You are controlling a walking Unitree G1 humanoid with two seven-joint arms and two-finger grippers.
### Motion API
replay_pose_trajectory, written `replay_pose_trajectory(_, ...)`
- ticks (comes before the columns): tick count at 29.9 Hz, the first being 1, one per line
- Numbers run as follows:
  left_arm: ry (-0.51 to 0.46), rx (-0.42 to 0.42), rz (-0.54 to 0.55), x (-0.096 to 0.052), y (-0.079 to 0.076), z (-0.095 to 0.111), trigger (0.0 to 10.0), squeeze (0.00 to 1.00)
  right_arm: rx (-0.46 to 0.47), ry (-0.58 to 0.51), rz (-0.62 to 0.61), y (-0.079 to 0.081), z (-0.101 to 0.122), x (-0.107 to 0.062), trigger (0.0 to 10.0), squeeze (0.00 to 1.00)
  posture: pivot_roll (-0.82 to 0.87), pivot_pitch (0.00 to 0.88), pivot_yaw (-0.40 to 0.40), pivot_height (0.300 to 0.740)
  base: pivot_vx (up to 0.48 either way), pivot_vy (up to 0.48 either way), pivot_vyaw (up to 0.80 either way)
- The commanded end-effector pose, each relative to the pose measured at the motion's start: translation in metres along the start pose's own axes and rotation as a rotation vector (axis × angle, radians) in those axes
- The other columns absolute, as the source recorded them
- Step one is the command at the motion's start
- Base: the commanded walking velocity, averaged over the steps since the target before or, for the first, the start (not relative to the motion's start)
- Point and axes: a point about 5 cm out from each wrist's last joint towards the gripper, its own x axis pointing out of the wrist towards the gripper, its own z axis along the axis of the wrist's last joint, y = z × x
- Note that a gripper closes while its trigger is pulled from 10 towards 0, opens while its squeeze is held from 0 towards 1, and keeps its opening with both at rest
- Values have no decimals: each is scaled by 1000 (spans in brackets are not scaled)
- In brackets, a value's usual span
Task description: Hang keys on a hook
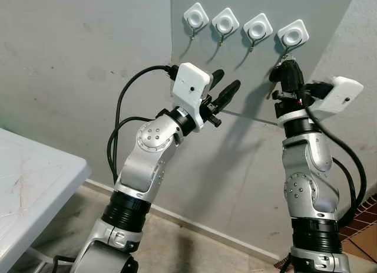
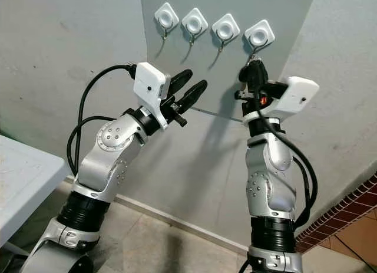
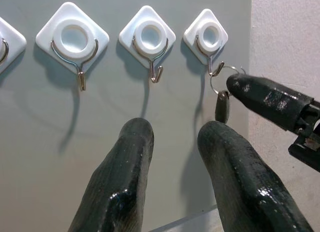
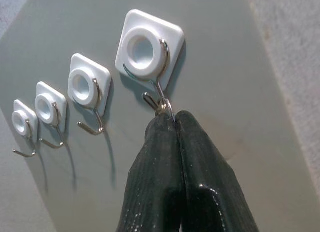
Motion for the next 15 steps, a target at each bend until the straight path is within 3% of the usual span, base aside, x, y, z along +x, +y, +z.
replay_pose_trajectory(1,-20,3,-4,1,-1,6,10000,0,78,-10,-17,-1,3,2,10000,0,108,37,-33,740,0,0,0)
replay_pose_trajectory(8,-21,3,4,1,1,7,10000,0,155,29,-26,-4,-8,-4,10000,0,112,35,-33,740,0,0,0)
replay_pose_trajectory(9,-18,-1,8,1,2,7,10000,0,147,42,-10,-3,-11,-6,10000,659,112,35,-34,740,0,0,0)
replay_pose_trajectory(10,-17,-4,12,0,2,6,10000,0,134,53,9,-1,-14,-8,10000,1000,112,35,-34,740,0,0,0)
replay_pose_trajectory(15,-13,-9,49,-1,3,4,10000,0,-11,98,76,4,-24,-17,10000,1000,109,34,-31,740,0,0,0)
